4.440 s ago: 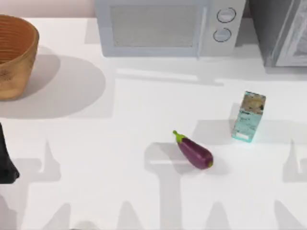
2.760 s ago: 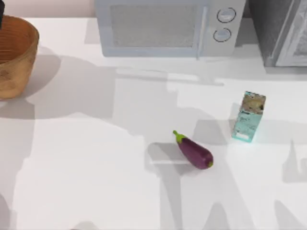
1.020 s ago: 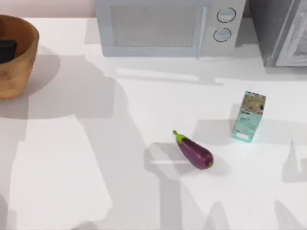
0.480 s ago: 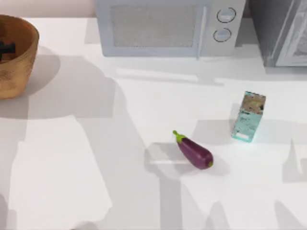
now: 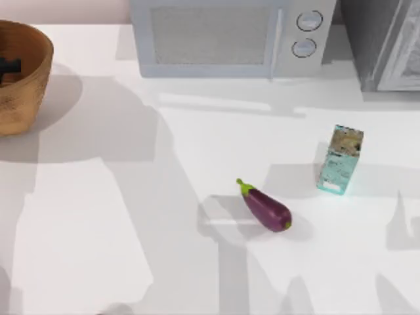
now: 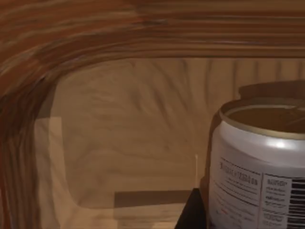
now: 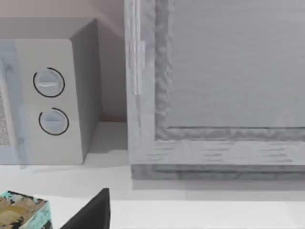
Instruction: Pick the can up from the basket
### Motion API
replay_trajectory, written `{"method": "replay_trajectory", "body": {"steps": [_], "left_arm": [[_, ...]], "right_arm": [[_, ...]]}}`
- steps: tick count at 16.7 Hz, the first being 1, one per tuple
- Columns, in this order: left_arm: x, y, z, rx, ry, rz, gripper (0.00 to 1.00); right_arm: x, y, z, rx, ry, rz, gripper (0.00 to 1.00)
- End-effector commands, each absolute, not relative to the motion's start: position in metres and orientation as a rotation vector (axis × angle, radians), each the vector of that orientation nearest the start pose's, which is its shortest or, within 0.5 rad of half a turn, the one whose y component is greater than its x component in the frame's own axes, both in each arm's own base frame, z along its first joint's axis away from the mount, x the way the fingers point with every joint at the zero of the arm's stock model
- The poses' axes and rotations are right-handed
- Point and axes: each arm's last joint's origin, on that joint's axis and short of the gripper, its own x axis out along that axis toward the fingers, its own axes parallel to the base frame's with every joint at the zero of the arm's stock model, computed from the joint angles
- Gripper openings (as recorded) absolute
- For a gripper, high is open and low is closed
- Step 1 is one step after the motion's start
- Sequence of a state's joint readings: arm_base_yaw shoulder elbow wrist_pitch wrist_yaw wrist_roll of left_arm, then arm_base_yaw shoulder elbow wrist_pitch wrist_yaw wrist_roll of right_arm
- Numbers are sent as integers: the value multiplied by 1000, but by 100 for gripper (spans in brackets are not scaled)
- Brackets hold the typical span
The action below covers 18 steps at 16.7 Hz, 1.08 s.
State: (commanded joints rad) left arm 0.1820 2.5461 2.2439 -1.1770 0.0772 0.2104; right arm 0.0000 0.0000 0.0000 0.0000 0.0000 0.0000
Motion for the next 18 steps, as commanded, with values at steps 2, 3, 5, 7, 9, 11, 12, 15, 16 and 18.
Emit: {"method": "replay_trajectory", "body": {"steps": [2,3,5,7,9,11,12,15,16,18], "left_arm": [[496,96,134,-25,1467,-53,0],[496,96,134,-25,1467,-53,0],[489,96,154,-27,1449,-37,0],[487,95,158,-26,1439,-35,0],[482,92,170,-22,1408,-30,0],[474,87,187,-13,1358,-24,0],[468,84,198,-7,1326,-21,0],[439,70,236,11,1212,-10,0],[426,65,249,17,1170,-6,0],[393,56,274,28,1080,1,0]], "right_arm": [[106,-1,160,0,0,0,100],[106,-1,160,0,0,0,100],[106,-1,160,0,0,0,100],[106,-1,160,0,0,0,100],[106,-1,160,0,0,0,100],[106,-1,160,0,0,0,100],[106,-1,160,0,0,0,100],[106,-1,160,0,0,0,100],[106,-1,160,0,0,0,100],[106,-1,160,0,0,0,100]]}}
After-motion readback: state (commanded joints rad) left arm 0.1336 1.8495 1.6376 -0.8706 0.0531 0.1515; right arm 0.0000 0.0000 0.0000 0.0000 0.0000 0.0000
